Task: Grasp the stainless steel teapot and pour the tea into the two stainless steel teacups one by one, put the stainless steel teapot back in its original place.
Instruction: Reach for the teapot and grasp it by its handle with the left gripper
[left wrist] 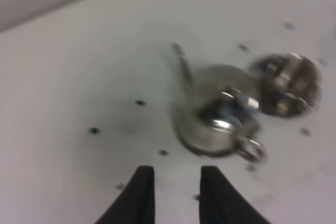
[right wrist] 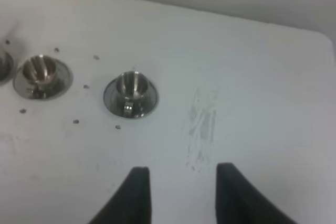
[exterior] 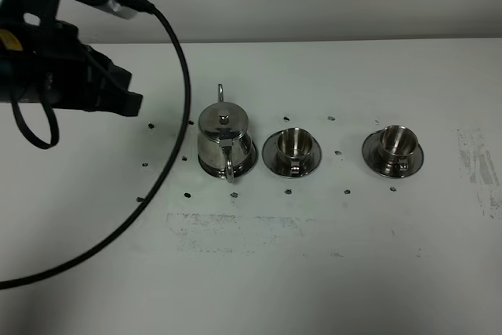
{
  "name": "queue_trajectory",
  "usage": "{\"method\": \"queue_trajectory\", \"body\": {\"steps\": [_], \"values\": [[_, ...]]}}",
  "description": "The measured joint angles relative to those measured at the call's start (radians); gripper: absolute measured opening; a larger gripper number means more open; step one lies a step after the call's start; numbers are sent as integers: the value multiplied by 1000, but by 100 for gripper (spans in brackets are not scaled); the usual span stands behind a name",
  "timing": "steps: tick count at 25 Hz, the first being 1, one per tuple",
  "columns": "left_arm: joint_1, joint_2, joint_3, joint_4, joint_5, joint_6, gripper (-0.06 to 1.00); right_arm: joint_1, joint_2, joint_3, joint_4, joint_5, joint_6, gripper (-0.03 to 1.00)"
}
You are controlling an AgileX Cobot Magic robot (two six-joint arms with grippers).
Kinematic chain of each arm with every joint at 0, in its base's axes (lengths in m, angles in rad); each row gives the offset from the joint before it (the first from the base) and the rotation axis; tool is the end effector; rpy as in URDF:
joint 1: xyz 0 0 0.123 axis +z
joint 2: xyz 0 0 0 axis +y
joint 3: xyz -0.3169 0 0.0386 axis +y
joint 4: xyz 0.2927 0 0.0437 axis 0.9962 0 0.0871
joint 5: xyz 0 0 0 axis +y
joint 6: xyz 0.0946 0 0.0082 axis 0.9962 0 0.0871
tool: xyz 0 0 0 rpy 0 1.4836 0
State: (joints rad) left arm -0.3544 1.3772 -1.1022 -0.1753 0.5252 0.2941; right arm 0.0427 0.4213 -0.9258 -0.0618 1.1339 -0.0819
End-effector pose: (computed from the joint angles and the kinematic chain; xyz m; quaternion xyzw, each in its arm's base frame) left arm 0.3182 -0.1266 0.3425 0.2406 0.8749 -0.0839 0.4119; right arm 0.0431 -0.0035 0.4186 -0.0518 0.8687 -0.0404 0.4910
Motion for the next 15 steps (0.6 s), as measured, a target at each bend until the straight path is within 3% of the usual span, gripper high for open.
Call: {"method": "queue_trajectory", "body": {"steps": [6,10,15], "values": [[-89,78,-116,105,201,-143,22,0,-186,110,0,34,29,32],[-119,106,-133,201,254,-234,22,0,-273,193,0,34,54,32],[-134,128,-139,230,300,-257,22,0,-368,301,0,23,67,32]]}}
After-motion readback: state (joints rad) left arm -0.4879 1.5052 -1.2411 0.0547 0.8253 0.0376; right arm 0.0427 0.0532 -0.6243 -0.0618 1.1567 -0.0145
